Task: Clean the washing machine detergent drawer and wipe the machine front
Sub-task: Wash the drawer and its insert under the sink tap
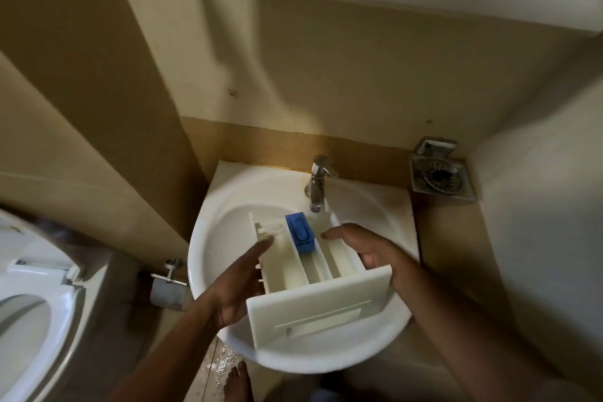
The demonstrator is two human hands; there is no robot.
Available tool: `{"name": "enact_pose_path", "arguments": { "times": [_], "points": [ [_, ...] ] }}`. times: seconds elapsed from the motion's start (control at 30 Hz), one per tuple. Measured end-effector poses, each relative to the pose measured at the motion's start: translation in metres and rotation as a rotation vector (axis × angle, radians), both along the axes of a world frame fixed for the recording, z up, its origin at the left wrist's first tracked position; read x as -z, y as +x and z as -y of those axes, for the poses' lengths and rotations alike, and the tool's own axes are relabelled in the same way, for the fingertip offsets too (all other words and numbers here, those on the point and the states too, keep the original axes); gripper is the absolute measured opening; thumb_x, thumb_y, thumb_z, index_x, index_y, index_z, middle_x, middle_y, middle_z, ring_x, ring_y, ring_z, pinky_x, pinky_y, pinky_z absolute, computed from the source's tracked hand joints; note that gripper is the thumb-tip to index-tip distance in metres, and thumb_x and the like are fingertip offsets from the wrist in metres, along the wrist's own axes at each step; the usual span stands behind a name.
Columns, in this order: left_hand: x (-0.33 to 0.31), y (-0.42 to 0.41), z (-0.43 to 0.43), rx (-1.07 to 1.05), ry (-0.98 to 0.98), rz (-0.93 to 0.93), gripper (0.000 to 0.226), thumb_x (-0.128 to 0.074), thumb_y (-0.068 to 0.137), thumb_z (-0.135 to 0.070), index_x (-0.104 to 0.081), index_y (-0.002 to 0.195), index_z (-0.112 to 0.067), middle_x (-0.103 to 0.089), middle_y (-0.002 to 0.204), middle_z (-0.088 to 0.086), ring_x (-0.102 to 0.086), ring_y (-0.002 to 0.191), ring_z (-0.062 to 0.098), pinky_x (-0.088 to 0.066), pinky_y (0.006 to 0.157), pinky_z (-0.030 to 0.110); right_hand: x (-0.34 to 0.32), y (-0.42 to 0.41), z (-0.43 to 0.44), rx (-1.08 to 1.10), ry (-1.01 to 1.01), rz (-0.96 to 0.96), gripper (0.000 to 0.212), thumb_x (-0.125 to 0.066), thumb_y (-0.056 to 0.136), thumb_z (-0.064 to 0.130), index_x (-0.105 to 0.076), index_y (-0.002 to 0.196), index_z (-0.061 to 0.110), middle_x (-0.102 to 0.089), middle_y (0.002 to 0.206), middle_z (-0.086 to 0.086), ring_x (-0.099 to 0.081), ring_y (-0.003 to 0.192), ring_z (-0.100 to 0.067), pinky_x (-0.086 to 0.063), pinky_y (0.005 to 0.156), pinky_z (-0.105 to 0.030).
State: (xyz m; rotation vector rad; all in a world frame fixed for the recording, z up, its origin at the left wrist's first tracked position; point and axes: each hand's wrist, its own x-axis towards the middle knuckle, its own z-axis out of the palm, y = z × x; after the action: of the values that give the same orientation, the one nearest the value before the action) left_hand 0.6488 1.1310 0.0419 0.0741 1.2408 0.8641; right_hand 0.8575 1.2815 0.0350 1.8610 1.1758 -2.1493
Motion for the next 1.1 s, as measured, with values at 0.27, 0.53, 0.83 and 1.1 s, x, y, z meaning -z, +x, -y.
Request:
{"name": "enact_pose_path", "arguments": {
  "times": [0.27, 0.53, 0.83, 1.1],
  "points": [
    [0.017, 0.043, -0.020, -0.206, 0.019, -0.243, 0.030, -0.057, 0.087, 0.000, -0.065, 0.115, -0.007, -0.072, 0.107, 0.019, -0.066, 0.092, 0.037, -0.056, 0.084, 0.052, -0.018, 0.016, -0.062, -0.521, 0.216, 0.088, 0.040, -0.067, 0.093, 0.039, -0.062, 0.125, 0.014, -0.064, 0.120, -0.005, -0.064, 0.104, -0.021, -0.056, 0.080, -0.036],
    [0.025, 0.047, 0.004, -0.439, 0.048, -0.338, 0.022, -0.053, 0.091, -0.004, -0.067, 0.108, -0.006, -0.072, 0.101, 0.020, -0.065, 0.096, 0.041, -0.055, 0.082, 0.051, 0.006, 0.001, -0.015, -0.669, 0.656, 0.233, 0.027, -0.054, 0.096, 0.025, -0.045, 0.071, 0.020, -0.055, 0.075, -0.001, -0.054, 0.077, -0.024, -0.034, 0.062, -0.032],
    [0.021, 0.043, -0.004, -0.351, 0.110, -0.358, 0.021, -0.056, 0.094, -0.006, -0.064, 0.113, -0.005, -0.073, 0.099, 0.016, -0.069, 0.089, 0.034, -0.058, 0.077, 0.046, -0.059, -0.060, -0.036, -0.281, 1.004, 0.361, 0.037, -0.059, 0.083, 0.011, -0.058, 0.120, 0.013, -0.068, 0.111, -0.009, -0.064, 0.105, -0.030, -0.042, 0.071, -0.026],
    [-0.002, 0.014, -0.002, -0.215, 0.016, -0.486, 0.018, -0.057, 0.094, -0.020, -0.065, 0.094, -0.004, -0.066, 0.084, 0.021, -0.059, 0.070, 0.029, -0.046, 0.061, 0.033, -0.080, 0.001, -0.026, -0.279, 0.792, 0.380, 0.025, -0.057, 0.084, 0.039, -0.062, 0.080, 0.015, -0.061, 0.079, -0.005, -0.057, 0.072, -0.022, -0.040, 0.062, -0.029]
  ]
}}
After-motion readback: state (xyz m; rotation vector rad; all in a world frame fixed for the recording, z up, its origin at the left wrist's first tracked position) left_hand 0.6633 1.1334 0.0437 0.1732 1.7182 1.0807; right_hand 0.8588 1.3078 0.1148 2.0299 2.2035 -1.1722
